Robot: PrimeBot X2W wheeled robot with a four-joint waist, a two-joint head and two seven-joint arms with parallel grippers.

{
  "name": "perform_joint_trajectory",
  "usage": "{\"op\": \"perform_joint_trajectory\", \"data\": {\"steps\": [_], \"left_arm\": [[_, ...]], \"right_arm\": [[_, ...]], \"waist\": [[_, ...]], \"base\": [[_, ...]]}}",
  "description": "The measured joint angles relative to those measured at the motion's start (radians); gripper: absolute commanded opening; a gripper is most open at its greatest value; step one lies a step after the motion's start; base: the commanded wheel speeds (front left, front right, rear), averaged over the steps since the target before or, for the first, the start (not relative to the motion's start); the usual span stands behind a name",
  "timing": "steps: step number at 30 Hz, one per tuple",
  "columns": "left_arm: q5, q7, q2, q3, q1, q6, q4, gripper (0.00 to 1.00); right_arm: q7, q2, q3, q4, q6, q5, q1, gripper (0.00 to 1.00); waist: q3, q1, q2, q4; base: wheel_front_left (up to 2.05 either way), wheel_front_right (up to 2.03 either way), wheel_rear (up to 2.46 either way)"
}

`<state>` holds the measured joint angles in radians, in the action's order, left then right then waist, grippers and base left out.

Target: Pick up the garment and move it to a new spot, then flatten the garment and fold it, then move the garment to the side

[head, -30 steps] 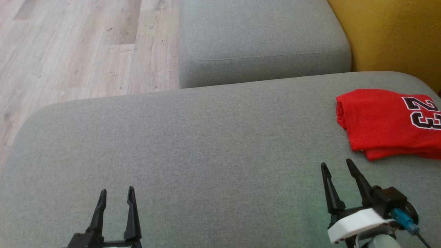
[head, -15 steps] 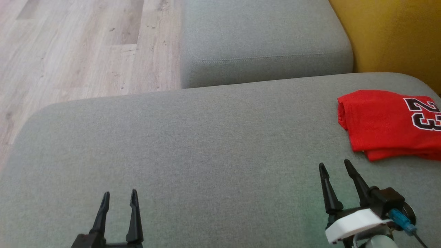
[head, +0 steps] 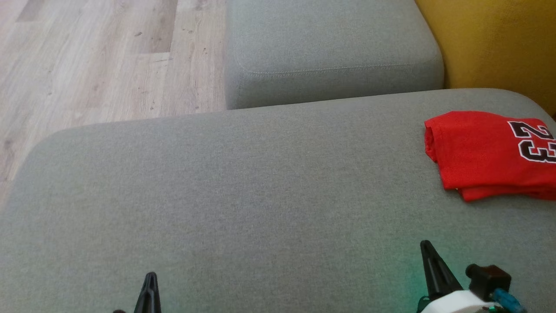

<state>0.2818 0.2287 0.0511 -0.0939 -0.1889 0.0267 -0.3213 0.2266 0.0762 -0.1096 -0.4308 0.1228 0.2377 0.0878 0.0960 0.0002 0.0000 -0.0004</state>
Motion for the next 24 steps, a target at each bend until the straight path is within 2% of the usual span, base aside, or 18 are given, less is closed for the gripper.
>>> {"op": "perform_joint_trajectory", "data": {"steps": [24], "left_arm": [[0.269, -0.070, 0.000, 0.032, 0.048, 0.018, 0.006, 0.00]], "right_arm": [[-0.074, -0.004, 0.050, 0.030, 0.000, 0.277, -0.018, 0.00]], "waist": [[-0.020, 0.0000, 0.0000, 0.000]], "base": [[0.00, 0.00, 0.00]]}}
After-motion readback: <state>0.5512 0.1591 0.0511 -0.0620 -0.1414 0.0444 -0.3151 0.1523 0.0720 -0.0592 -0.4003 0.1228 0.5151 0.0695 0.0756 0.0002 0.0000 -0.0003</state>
